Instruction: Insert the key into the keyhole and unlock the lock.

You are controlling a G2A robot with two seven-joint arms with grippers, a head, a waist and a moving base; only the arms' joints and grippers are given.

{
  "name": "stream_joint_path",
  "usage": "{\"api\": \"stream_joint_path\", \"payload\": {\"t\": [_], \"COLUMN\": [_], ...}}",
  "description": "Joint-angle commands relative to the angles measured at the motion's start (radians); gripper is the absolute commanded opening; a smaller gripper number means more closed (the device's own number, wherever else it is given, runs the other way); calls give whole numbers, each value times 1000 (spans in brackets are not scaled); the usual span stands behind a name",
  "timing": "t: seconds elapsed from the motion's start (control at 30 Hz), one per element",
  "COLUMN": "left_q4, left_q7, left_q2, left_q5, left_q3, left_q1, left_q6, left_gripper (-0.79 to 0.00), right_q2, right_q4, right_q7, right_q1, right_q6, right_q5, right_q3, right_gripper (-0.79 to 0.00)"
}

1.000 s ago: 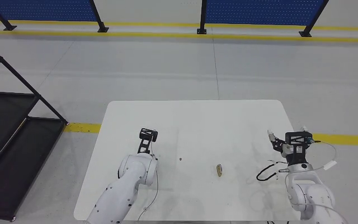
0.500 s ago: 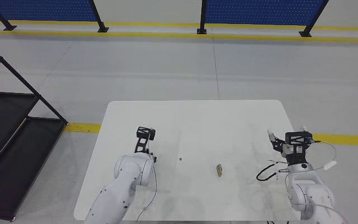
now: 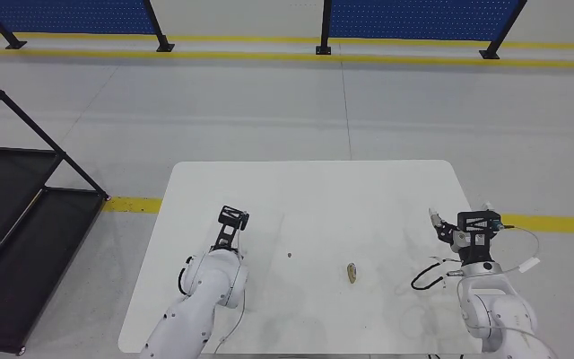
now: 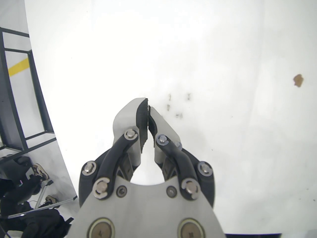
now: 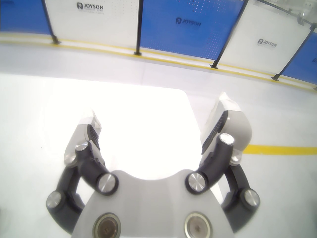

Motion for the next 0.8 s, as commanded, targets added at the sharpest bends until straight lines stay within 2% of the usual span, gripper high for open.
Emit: {"api": "stream_joint_path", "payload": {"t": [0.0, 0.17, 0.37, 0.77], "left_q4": [-1, -12, -9, 8], "left_q7": [-2, -26, -47, 4], "left_q2": [0, -7, -17, -7], "left_q5": [24, -41, -287, -568], "left_q3": [7, -13, -94, -254], "left_q1": [8, 2, -20, -4], "left_q6": [-21, -9, 23, -68], "left_gripper": [-785, -785, -785, -785], "right_q2": [0, 0, 0, 0], "right_q4": [0, 0, 0, 0], "right_q7": [0, 0, 0, 0], "right_q1": [0, 0, 0, 0], "right_q6": [0, 0, 0, 0], "right_q5": [0, 0, 0, 0], "right_q3": [0, 0, 0, 0], "right_gripper": [0, 0, 0, 0]}}
